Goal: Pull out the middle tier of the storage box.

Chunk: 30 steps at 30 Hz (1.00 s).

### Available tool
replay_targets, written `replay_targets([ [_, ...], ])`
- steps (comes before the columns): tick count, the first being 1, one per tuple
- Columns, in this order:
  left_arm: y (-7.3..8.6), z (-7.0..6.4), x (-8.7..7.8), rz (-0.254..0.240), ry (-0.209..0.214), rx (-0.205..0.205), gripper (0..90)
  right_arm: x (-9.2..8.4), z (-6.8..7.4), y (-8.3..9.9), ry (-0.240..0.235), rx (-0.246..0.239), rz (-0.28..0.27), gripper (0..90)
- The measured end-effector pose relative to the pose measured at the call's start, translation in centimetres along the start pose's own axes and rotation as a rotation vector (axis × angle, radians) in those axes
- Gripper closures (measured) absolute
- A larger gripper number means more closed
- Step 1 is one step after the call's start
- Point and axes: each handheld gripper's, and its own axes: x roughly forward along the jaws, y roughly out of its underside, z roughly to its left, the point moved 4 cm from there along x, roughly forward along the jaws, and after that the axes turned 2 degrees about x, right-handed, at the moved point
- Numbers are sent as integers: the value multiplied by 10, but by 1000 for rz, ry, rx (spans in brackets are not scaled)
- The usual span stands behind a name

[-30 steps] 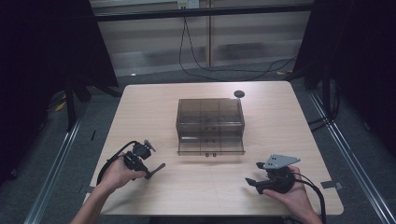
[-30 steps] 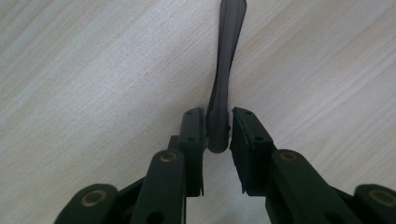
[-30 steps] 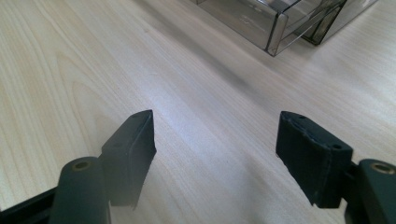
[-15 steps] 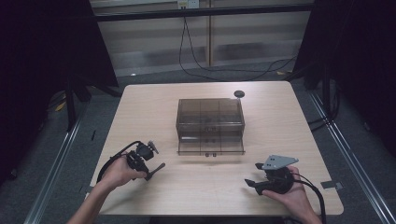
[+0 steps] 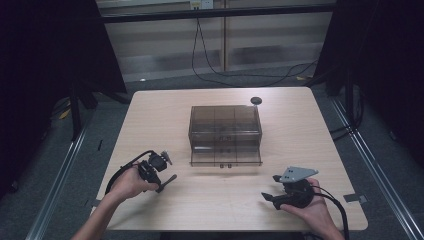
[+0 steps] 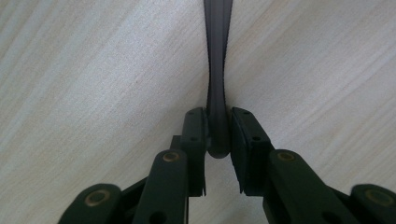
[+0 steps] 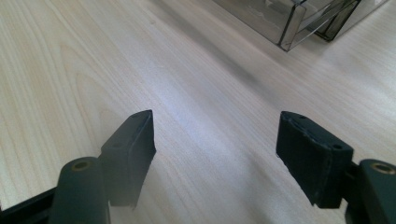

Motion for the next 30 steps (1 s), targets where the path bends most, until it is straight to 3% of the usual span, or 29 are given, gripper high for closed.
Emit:
replay_targets([
  [6,-1,0,0,14,3,0,775,0,1,0,-2,0,1,282],
  [21,2,3,-4,-8,17,-22,779,2,1,1,-3,-5,9,275],
  [30,2,1,-13,-18,24,1,779,2,1,1,-3,-4,9,275],
])
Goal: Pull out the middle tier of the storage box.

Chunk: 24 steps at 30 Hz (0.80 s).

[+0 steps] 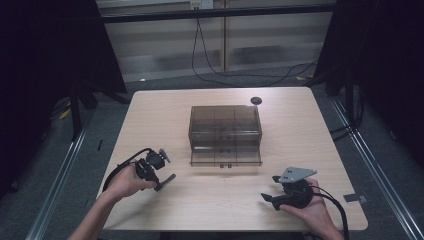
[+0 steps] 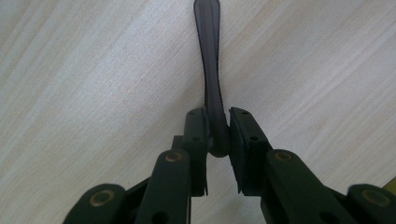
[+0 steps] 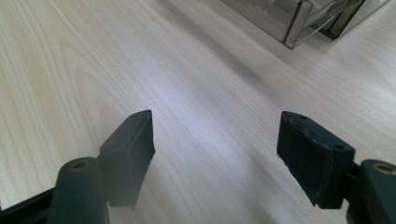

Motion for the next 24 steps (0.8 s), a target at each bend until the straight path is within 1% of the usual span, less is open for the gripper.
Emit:
replay_targets([
  [1,0,-1,-1,-2,3,-3,779,0,0,0,0,0,0,275],
  [2,0,0,-2,-5,-4,3,779,0,0,0,-1,0,0,275],
  [3,0,0,-3,-2,-1,6,779,0,0,0,0,1,0,275],
  [4,0,-1,-3,-15,-8,-1,779,0,0,0,0,2,1,275],
  [7,0,-1,-6,-16,-8,12,779,-1,0,0,0,0,0,275],
  [8,1,-1,-8,-18,1,14,778,-1,0,0,0,0,0,275],
  [9,1,-1,-8,-27,-4,13,778,-1,0,0,1,1,1,275],
  [10,1,-2,-9,-30,0,8,778,0,0,0,2,0,2,275],
  [11,1,0,-10,-30,-7,21,779,0,0,0,1,1,2,275],
  [12,2,-1,-11,-32,-7,14,778,0,0,0,0,-1,1,275],
  [15,3,-1,-12,-31,-1,15,779,0,0,0,1,-1,2,275],
  [16,3,-1,-12,-37,-5,12,779,0,0,0,1,-1,2,275],
  [18,4,-1,-14,-32,-6,20,779,0,0,0,0,-2,2,275],
  [19,3,-1,-15,-35,-15,20,779,0,0,0,1,0,3,275],
  [20,3,-2,-16,-36,-7,13,779,-1,0,0,1,0,2,275],
  [22,3,-2,-18,-36,-10,19,779,-1,0,0,3,2,4,275],
  [24,2,-3,-20,-49,-2,20,779,-1,0,0,2,2,2,275],
])
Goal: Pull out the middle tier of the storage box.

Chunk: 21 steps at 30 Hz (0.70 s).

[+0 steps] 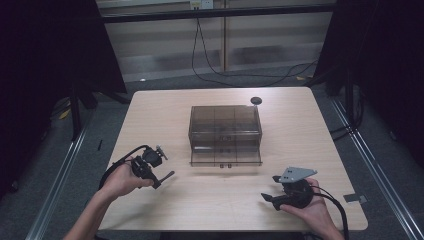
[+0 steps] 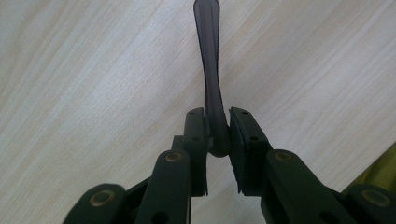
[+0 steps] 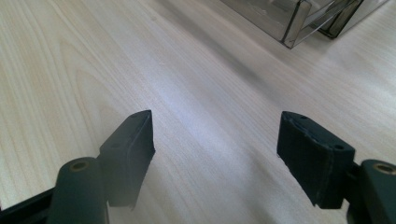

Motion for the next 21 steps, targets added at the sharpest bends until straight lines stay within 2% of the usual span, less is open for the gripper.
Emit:
replay_targets([
  [5,-1,-3,-5,-18,-22,7,779,-1,0,0,3,1,-1,274],
  [10,-3,-5,-10,-23,-13,25,779,-1,-1,0,6,0,1,274],
  [13,-3,-6,-13,-17,11,30,779,-1,-1,0,4,-2,-2,274],
  [21,-6,-7,-28,-39,15,33,779,-1,-1,-1,5,3,-4,274],
])
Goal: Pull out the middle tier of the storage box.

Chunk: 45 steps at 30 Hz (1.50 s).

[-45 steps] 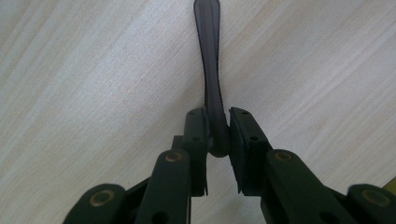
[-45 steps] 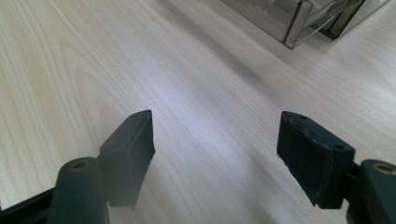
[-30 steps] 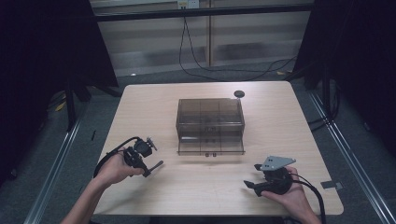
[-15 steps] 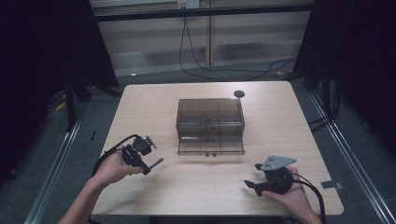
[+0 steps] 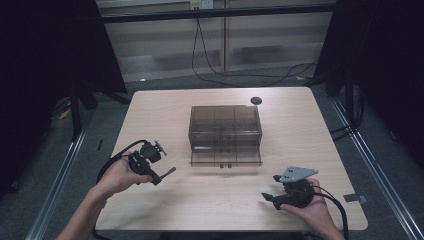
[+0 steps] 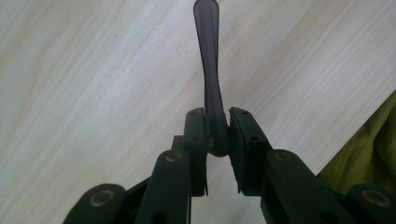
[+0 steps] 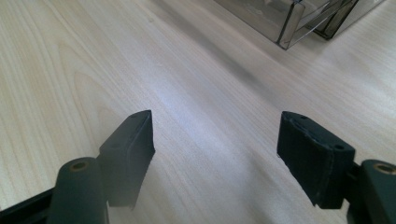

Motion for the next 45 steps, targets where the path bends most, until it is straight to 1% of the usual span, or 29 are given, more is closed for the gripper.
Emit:
replay_targets([
  [1,0,-1,-2,7,5,3,779,0,0,0,0,0,0,274],
  [2,-1,-1,-2,-10,0,3,779,0,0,0,0,3,1,274],
  [3,-3,-1,-4,-10,2,5,779,0,0,0,0,2,1,274],
  [4,-3,-2,-4,-4,13,6,779,0,0,0,0,2,1,273],
  [6,-4,-3,-6,2,16,16,779,0,0,0,-2,2,1,273],
  [7,-5,-3,-6,-9,17,7,779,0,0,0,-4,0,-1,273],
  [8,-6,-3,-8,-3,23,17,779,0,0,0,0,2,1,272],
  [10,-8,-4,-10,-13,20,21,779,0,0,0,-4,2,-4,272],
  [11,-9,-4,-11,-4,20,27,779,0,0,0,0,0,-3,272],
  [14,-13,-6,-13,-13,27,26,779,-1,-1,0,2,4,-2,272],
  [15,-15,-6,-14,-6,24,43,779,-1,0,0,2,4,-2,272],
  [17,-18,-8,-15,-18,26,39,779,-1,0,0,1,3,-2,272],
  [19,-21,-9,-17,-14,26,48,779,-1,-1,0,2,4,-2,272],
  [22,-26,-12,-19,-22,29,53,779,-1,-1,0,4,4,-3,271],
  [24,-28,-12,-21,-14,29,63,779,-1,-1,0,3,4,-1,270],
  [26,-32,-13,-22,-23,25,60,779,-1,-1,0,4,5,-2,270],
  [27,-33,-13,-22,-14,31,70,779,-1,-1,0,5,4,-2,270],
  [30,-36,-14,-22,-15,36,67,779,-1,-1,0,5,7,-1,267],
  [31,-37,-14,-23,-8,40,74,779,-1,-1,0,5,6,0,267],
  [32,-39,-15,-23,-17,36,64,779,-1,-1,0,5,6,-1,267],
  [33,-40,-15,-23,-15,37,63,779,-1,-1,0,5,5,0,267],
  [37,-46,-16,-24,-10,39,82,779,-1,0,0,0,2,2,268],
  [38,-48,-16,-24,-10,41,75,779,-1,0,0,0,0,1,268],
  [39,-49,-16,-25,-8,38,84,779,-1,-1,0,0,0,0,268],
  [40,-51,-17,-25,-12,38,78,779,-1,-1,0,1,1,1,268],
  [41,-53,-17,-26,-6,43,82,779,-1,-1,0,3,1,0,268],
  [43,-56,-19,-26,-6,38,80,779,-2,-1,0,3,4,-1,267],
  [45,-59,-19,-26,-8,38,86,779,-2,-1,0,3,1,-3,266],
])
